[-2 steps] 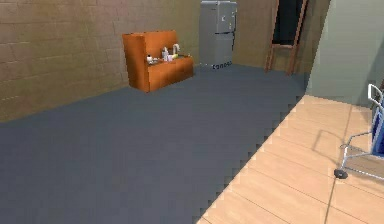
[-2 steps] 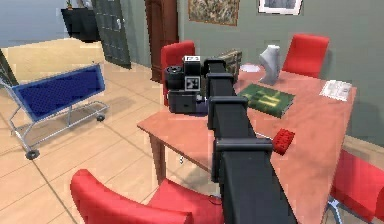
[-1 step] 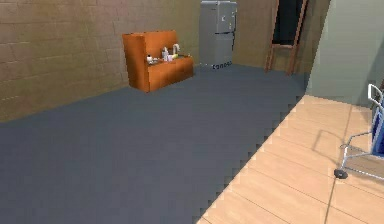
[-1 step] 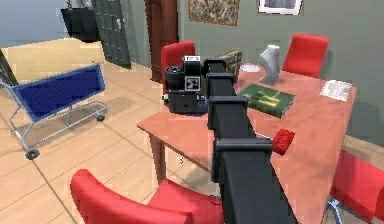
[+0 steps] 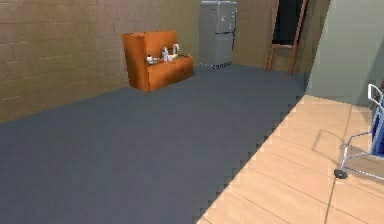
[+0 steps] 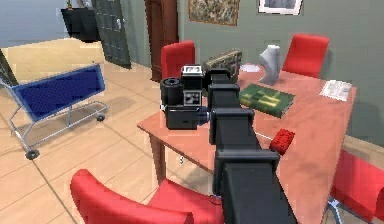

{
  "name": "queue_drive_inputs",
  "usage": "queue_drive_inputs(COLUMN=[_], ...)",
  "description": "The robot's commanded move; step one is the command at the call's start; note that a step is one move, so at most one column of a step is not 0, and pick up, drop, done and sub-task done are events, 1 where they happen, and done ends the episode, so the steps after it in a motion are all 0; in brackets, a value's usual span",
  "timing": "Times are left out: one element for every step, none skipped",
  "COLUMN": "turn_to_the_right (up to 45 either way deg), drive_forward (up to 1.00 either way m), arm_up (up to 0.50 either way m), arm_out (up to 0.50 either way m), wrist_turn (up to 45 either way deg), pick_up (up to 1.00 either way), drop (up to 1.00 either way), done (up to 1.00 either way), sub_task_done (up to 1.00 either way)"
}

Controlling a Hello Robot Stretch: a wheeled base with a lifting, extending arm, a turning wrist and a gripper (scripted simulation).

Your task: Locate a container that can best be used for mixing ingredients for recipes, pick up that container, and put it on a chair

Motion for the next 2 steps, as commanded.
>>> queue_drive_inputs(turn_to_the_right=[0.0,0.0], drive_forward=[0.0,0.0], arm_up=[-0.3,-0.5], arm_out=[0.0,0.0], wrist_turn=[0.0,0.0], pick_up=[0.0,0.0], drop=[0.0,0.0], done=[0.0,0.0], sub_task_done=[0.0,0.0])
